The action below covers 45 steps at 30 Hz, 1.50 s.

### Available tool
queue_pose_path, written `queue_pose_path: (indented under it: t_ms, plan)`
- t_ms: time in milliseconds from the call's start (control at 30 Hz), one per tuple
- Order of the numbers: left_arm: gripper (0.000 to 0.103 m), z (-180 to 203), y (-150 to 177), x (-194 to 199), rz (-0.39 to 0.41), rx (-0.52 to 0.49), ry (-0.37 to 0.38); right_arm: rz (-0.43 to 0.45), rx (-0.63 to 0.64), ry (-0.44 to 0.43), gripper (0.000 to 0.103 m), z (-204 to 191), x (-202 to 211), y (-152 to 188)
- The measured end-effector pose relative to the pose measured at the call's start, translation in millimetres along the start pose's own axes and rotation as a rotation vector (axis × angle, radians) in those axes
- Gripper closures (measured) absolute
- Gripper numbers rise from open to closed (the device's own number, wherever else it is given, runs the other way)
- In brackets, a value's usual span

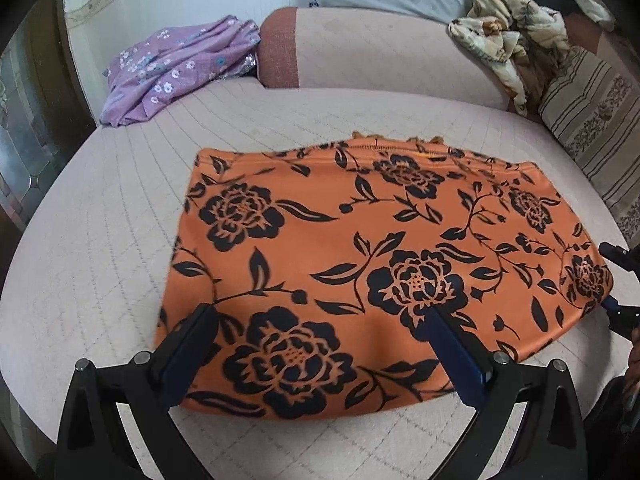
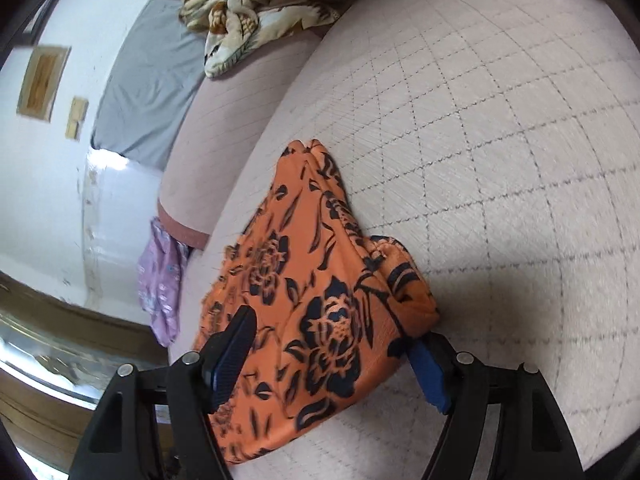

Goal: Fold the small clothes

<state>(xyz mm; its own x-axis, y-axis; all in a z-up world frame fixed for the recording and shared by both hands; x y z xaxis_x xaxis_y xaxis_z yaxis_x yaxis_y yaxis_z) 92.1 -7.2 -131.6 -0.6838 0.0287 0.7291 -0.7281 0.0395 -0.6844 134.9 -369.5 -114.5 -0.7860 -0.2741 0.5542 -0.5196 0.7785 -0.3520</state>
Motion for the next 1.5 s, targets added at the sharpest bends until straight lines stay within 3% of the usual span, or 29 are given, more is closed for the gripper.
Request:
queue_pose_path:
  t_ms: [167, 233, 267, 333, 500, 533, 567, 633, 700, 733, 833, 933, 1000, 1100, 1200, 1300, 1400, 1500]
  plan:
    - [0.001, 9, -7, -12, 0.006, -0.009, -0.002, -0.006, 0.061, -0.017, 0.026, -7, -5, -4]
    - [0.001, 12, -8, -22, -0.005, -0.006, 0.000, -0.025, 0.098, -0.020, 0.031, -10, -12, -5]
    - [0.001, 13, -6, -32, -0.029, -0.012, -0.011, -0.041, 0.105, -0.016, 0.051, -8, -18, -5]
    - [0.001, 15, 0, -48, -0.091, -0.023, -0.040, -0.071, 0.116, 0.018, 0.073, -4, -27, -4]
    - [0.001, 17, -12, -35, -0.029, 0.001, -0.020, -0.052, 0.171, -0.009, 0.070, -14, -20, -8]
    - [0.001, 19, -13, -34, -0.013, 0.000, -0.020, -0.054, 0.181, -0.004, 0.059, -15, -22, -10]
    - [0.001, 21, -12, -37, -0.016, -0.005, -0.016, -0.070, 0.183, 0.003, 0.041, -13, -27, -10]
    - [0.000, 31, -1, -59, -0.102, -0.056, -0.015, -0.070, 0.169, -0.009, 0.040, -11, -35, -11]
    - [0.000, 36, 2, -62, -0.066, -0.094, -0.037, -0.076, 0.198, -0.007, 0.054, -16, -39, -10]
    - [0.000, 37, 0, -61, -0.081, -0.093, -0.042, -0.089, 0.202, 0.004, 0.082, -18, -41, -11]
    - [0.001, 30, -10, -50, -0.098, -0.062, -0.007, -0.095, 0.229, 0.033, 0.082, -29, -41, -11]
    - [0.001, 19, -18, -30, 0.012, -0.018, 0.010, -0.079, 0.276, 0.043, 0.082, -47, -37, -11]
    - [0.001, 22, -5, -52, -0.093, -0.043, -0.010, -0.099, 0.264, 0.089, 0.082, -39, -47, -10]
    - [0.000, 29, -8, -50, -0.081, -0.124, -0.015, -0.123, 0.211, 0.123, 0.083, -23, -57, -7]
    - [0.000, 6, -27, -25, -0.034, -0.004, 0.055, -0.086, 0.318, 0.128, 0.083, -64, -43, -9]
    - [0.000, -44, -45, 18, 0.085, 0.108, 0.048, -0.038, 0.454, 0.070, 0.083, -132, -28, -4]
    - [0.000, -118, -45, 63, 0.202, 0.265, -0.018, -0.012, 0.604, -0.024, 0.083, -211, -20, 27]
    - [0.000, -192, -24, 95, 0.291, 0.439, -0.134, -0.037, 0.759, -0.123, 0.083, -279, -21, 91]
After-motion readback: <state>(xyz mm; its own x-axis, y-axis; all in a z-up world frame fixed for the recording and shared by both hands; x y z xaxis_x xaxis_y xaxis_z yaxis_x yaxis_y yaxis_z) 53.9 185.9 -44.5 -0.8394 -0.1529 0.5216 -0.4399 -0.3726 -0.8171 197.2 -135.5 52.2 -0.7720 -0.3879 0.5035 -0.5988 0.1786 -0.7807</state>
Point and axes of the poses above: each gripper's, at about its wrist camera, not at the fingertips, and x roughly against the way its jaws point, z to its right, y to its underside, the point moved 3 cm from there along -x, roughly the way its jaws point, and after that the axes turned 7 degrees about z, right-handed, at the moved point
